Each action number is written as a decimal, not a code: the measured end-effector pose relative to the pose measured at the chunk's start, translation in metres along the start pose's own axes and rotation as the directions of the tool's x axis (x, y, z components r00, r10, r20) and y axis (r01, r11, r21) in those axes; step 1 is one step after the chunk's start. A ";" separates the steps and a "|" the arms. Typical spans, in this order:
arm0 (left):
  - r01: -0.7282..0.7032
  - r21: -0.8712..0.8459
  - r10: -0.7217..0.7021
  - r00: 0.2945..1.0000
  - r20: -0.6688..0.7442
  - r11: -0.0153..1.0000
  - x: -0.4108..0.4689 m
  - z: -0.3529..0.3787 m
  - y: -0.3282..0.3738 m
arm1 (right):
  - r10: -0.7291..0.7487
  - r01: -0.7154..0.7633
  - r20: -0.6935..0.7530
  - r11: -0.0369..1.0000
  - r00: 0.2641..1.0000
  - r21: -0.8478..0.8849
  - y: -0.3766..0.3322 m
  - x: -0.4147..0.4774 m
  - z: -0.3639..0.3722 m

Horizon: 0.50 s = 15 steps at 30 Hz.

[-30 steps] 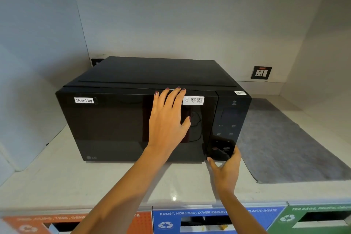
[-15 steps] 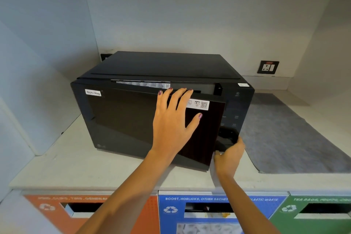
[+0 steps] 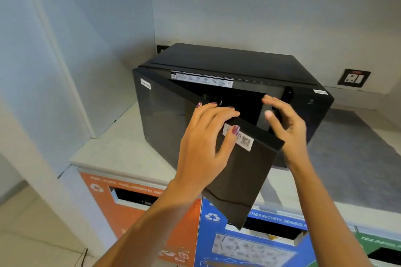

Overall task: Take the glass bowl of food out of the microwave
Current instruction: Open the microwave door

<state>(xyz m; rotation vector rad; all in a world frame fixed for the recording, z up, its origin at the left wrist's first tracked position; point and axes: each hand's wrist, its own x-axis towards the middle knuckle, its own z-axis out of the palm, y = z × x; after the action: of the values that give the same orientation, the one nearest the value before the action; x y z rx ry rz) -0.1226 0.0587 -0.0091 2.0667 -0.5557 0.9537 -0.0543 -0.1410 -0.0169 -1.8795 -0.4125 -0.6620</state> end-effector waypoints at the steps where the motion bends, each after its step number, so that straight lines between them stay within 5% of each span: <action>1: -0.003 -0.005 0.003 1.000 0.004 1.000 -0.003 -0.008 0.001 | -0.025 0.024 0.073 1.000 0.997 0.010 -0.007 0.002 0.011; 8: 0.010 -0.038 -0.010 1.000 0.000 0.999 -0.014 -0.081 0.005 | -0.169 0.093 0.444 0.978 0.880 0.189 -0.060 0.001 0.097; 15: 0.296 -0.043 -0.288 0.948 0.133 0.954 -0.029 -0.160 0.009 | -0.327 0.143 0.597 0.932 0.733 0.334 -0.109 -0.001 0.172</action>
<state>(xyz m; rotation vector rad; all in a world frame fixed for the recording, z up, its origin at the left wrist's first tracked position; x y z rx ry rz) -0.2169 0.1824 0.0394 2.0899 -0.3243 0.6294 -0.0727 0.0595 0.0110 -1.7604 -1.1541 -0.0715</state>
